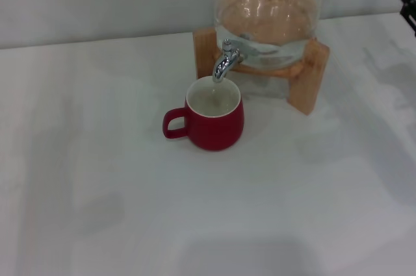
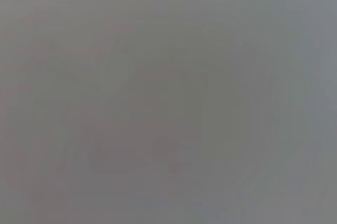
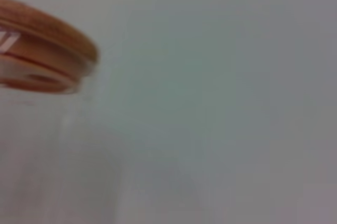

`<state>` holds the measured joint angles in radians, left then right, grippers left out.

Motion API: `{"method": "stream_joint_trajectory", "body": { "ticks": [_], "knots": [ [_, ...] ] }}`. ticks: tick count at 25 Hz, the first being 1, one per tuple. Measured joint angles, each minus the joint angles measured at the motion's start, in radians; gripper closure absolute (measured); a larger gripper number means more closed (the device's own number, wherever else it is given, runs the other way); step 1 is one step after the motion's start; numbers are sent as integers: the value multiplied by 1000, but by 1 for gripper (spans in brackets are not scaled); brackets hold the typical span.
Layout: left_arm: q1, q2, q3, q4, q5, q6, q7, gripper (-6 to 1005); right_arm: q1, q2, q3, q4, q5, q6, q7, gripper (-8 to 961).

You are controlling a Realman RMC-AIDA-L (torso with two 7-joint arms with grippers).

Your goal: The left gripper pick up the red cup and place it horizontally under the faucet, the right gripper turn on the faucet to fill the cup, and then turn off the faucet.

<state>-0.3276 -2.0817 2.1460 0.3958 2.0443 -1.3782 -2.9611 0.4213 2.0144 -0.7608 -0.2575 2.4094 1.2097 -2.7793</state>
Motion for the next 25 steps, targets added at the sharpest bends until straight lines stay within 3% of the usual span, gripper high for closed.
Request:
{"method": "stream_joint_trajectory", "body": {
  "ticks": [6,25],
  "knots": [
    [-12,-3,1,-36,-1,1,-43,299,27,2,20,36,103,-20,-23,277],
    [-49,-1,4,-57,-22,33,-51,273,56,-3,23,36,119,-92,-59,277]
  ]
}}
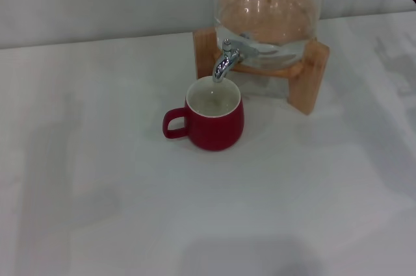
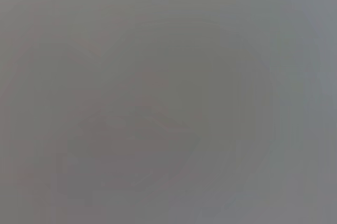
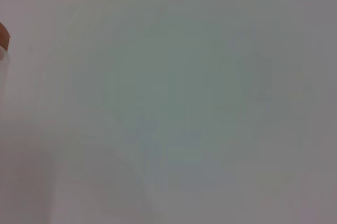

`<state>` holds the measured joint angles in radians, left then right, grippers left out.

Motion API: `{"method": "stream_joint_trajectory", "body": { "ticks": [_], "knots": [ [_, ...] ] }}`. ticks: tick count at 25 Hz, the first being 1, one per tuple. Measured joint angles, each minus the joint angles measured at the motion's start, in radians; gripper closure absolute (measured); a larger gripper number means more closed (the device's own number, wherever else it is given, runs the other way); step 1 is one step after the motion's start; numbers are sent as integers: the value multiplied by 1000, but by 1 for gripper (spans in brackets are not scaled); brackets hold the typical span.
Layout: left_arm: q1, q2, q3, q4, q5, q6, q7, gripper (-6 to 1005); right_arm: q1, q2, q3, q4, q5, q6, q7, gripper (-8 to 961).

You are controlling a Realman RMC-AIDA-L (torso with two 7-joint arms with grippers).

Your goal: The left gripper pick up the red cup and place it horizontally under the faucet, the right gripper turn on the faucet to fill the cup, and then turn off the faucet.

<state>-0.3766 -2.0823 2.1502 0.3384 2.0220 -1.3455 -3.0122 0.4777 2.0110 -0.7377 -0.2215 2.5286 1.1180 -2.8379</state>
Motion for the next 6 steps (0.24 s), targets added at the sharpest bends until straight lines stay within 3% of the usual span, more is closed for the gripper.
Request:
{"method": "stream_joint_trajectory", "body": {
  "ticks": [6],
  "knots": [
    [-4,1,-9,-4,-17,3,0,174,1,1,0,-1,1,-10,0,277]
  ]
}}
